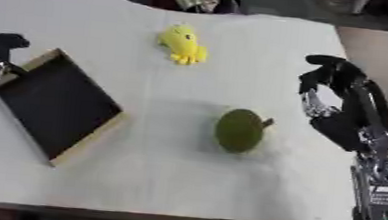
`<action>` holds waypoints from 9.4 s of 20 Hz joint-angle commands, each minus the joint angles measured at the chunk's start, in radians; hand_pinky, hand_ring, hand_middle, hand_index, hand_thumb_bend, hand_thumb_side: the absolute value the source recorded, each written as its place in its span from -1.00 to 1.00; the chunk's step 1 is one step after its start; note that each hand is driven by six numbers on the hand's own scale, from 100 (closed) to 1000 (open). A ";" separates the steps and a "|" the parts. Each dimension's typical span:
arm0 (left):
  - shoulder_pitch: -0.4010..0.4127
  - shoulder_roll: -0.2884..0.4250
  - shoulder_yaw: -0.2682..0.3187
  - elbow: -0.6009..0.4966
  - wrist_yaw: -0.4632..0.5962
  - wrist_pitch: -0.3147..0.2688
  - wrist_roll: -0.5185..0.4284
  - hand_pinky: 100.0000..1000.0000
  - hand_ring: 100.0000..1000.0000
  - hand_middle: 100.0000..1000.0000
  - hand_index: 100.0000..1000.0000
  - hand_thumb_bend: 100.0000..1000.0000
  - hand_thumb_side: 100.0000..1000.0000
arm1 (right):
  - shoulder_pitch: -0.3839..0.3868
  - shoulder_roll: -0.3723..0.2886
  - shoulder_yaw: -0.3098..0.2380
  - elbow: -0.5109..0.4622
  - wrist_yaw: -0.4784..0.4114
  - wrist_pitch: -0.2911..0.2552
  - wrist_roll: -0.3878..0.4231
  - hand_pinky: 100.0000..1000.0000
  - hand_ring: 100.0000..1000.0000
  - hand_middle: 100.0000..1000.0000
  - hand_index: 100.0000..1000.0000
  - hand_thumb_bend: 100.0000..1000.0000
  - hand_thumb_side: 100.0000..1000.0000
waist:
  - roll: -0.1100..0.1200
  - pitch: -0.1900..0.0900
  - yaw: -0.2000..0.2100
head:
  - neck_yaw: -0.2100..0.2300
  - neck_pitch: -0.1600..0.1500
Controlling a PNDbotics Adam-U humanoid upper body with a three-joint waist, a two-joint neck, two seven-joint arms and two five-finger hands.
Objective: Pick up objects on the table and place them in the box.
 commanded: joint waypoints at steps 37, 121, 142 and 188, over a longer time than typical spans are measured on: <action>0.001 0.023 -0.012 -0.007 0.002 -0.001 -0.009 -0.05 0.72 0.33 0.53 -1.00 0.39 | -0.346 -0.352 0.258 0.256 0.104 -0.086 0.211 0.57 0.42 0.40 0.78 -1.00 -0.49 | -0.011 -0.024 0.024 | -0.011 0.005; 0.007 0.033 -0.013 -0.002 -0.005 0.000 -0.015 -0.04 0.74 0.32 0.53 -1.00 0.41 | -0.484 -0.395 0.433 0.397 0.305 -0.129 -0.023 0.39 -0.10 -0.09 -0.34 -1.00 -0.78 | -0.026 -0.026 0.034 | -0.008 0.005; -0.021 0.015 -0.012 -0.026 0.021 -0.011 0.003 -0.05 0.73 0.32 0.52 -1.00 0.35 | -0.909 0.133 0.340 0.813 0.635 -0.234 0.063 0.46 0.01 0.04 -0.28 -1.00 -0.81 | 0.008 -0.007 0.091 | -0.085 0.005; -0.037 -0.002 0.024 -0.060 0.031 -0.004 0.055 -0.05 0.72 0.29 0.53 -1.00 0.30 | -0.970 0.139 -0.034 1.112 0.961 0.222 -0.230 0.50 0.17 0.46 0.89 -1.00 -0.40 | 0.028 0.010 0.163 | -0.188 0.005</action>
